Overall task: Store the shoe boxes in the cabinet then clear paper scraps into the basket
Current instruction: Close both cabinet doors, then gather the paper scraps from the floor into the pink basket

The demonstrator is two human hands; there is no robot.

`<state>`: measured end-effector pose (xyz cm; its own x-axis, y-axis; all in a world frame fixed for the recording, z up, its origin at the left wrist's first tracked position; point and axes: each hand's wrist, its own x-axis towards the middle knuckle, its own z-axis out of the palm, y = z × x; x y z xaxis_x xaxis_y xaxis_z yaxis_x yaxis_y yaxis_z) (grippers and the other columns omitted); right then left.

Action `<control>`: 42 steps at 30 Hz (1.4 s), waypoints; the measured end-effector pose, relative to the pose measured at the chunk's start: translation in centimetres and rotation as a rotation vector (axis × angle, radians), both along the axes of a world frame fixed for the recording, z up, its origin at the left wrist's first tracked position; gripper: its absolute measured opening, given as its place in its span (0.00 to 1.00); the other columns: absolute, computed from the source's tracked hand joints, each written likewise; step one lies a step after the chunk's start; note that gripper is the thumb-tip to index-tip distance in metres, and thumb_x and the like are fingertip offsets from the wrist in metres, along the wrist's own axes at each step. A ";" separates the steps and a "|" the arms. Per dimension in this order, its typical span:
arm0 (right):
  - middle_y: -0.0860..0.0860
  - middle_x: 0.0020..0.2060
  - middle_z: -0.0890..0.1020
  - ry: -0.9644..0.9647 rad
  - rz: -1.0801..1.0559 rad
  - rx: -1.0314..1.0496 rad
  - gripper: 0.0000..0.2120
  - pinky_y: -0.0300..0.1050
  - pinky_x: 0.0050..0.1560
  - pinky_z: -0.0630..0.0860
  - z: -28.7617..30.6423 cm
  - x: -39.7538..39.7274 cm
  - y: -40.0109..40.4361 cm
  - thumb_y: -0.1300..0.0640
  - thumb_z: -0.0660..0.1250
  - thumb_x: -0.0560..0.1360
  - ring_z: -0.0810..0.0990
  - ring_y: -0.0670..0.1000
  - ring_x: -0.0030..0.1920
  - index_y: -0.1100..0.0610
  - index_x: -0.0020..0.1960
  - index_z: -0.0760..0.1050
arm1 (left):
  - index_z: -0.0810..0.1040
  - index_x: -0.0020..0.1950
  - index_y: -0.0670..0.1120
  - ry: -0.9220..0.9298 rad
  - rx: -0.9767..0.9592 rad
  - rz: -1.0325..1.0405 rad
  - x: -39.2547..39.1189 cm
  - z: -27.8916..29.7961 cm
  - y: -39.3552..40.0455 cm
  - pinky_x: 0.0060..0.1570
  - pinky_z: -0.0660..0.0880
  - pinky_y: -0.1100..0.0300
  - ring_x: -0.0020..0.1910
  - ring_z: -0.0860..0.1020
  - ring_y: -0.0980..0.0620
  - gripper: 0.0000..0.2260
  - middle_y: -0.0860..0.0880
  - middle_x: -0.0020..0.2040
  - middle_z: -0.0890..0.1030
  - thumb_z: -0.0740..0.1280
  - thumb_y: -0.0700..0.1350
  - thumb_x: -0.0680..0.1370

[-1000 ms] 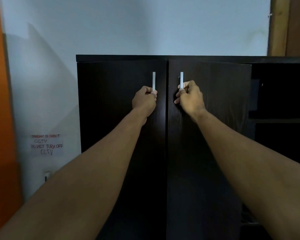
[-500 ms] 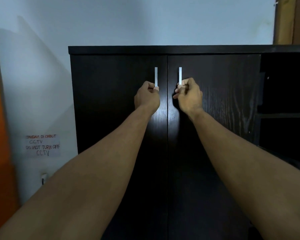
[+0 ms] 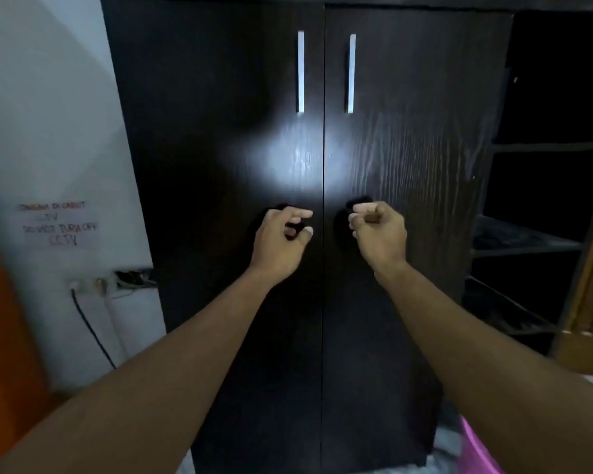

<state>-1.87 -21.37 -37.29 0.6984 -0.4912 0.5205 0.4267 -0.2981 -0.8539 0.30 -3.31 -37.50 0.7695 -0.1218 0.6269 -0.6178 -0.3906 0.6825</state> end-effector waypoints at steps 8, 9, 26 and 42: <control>0.44 0.41 0.83 0.374 0.062 -0.247 0.06 0.28 0.41 0.74 -22.8 -6.5 0.6 0.62 0.70 0.78 0.79 0.36 0.34 0.53 0.52 0.82 | 0.82 0.61 0.51 0.322 0.169 -0.035 -4.0 -22.9 2.6 0.46 0.72 0.74 0.50 0.79 0.58 0.11 0.52 0.57 0.76 0.71 0.43 0.80; 0.44 0.42 0.83 0.427 0.085 -0.276 0.06 0.26 0.42 0.74 -25.4 -7.2 0.8 0.62 0.70 0.78 0.79 0.36 0.35 0.53 0.52 0.82 | 0.83 0.60 0.51 0.359 0.177 -0.035 -4.7 -25.8 3.0 0.45 0.73 0.76 0.48 0.79 0.58 0.10 0.52 0.55 0.76 0.72 0.43 0.80; 0.56 0.56 0.82 1.120 0.258 -0.839 0.17 0.51 0.56 0.81 -45.0 -15.8 -5.9 0.51 0.75 0.76 0.82 0.53 0.51 0.54 0.62 0.78 | 0.79 0.65 0.52 0.902 0.430 0.114 -15.5 -53.6 9.9 0.61 0.74 0.54 0.66 0.74 0.42 0.17 0.44 0.63 0.74 0.73 0.50 0.77; 0.54 0.85 0.51 1.179 0.301 -0.731 0.67 0.65 0.81 0.54 -65.0 -14.4 -12.0 0.17 0.72 0.52 0.46 0.56 0.84 0.32 0.82 0.43 | 0.45 0.79 0.73 0.790 0.752 0.109 -15.6 -68.2 12.1 0.77 0.38 0.31 0.82 0.33 0.42 0.52 0.54 0.84 0.36 0.62 0.84 0.59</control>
